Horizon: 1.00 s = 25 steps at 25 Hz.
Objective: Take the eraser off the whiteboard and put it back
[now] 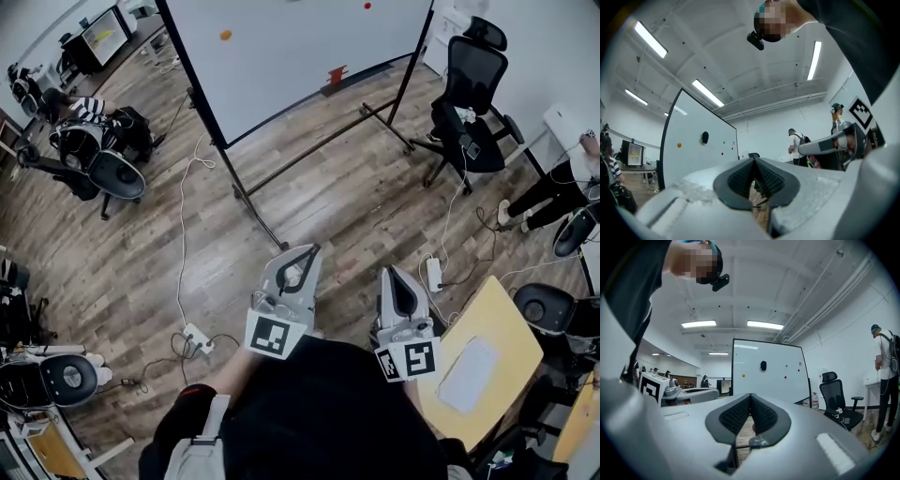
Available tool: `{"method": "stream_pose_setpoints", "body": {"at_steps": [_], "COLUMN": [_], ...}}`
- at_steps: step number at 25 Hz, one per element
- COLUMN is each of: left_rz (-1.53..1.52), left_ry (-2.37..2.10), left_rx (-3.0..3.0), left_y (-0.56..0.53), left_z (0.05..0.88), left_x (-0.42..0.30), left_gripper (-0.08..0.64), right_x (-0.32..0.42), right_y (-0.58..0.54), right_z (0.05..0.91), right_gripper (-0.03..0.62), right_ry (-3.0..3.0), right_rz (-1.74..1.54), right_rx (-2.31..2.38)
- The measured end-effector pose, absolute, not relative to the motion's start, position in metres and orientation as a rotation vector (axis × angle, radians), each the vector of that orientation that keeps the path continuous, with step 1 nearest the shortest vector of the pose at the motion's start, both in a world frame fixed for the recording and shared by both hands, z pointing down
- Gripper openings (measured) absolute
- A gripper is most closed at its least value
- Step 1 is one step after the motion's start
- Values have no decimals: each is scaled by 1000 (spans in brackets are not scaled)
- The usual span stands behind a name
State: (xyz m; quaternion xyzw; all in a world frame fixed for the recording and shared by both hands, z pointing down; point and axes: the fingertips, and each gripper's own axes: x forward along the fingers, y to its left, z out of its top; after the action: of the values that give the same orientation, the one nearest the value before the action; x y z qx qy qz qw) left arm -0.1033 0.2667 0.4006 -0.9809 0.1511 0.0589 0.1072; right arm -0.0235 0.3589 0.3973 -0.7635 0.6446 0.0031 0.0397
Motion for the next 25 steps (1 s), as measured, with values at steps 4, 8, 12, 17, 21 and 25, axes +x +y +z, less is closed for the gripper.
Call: {"method": "stream_pose_setpoints", "body": {"at_steps": [4,8,12,17,21,25], "left_rz": [190,173,155,143,150,139], "left_ry": [407,403,390,384,362,363], "left_rx": [-2885,-2919,-2925,-2938,-2920,-2909], "left_y": [249,223,193,152,119,84], "left_z": [399,409,413,414,408,403], "left_x": [-82,-63,-41,-6,20,40], "left_gripper": [3,3,3,3,2,3], "right_x": [-6,8,27,62,88,110], "right_y": [342,313,282,247,217,185], "right_z": [405,414,420,425,424,422], "right_gripper": [2,2,2,2,2,2], "right_ry": [1955,1960,1961,1945,1915,1898], "right_rz": [-37,-61,-103,-136,-147,-148], "right_rx": [-2353,-2362,-2354,-2371,-2385,-2386]}}
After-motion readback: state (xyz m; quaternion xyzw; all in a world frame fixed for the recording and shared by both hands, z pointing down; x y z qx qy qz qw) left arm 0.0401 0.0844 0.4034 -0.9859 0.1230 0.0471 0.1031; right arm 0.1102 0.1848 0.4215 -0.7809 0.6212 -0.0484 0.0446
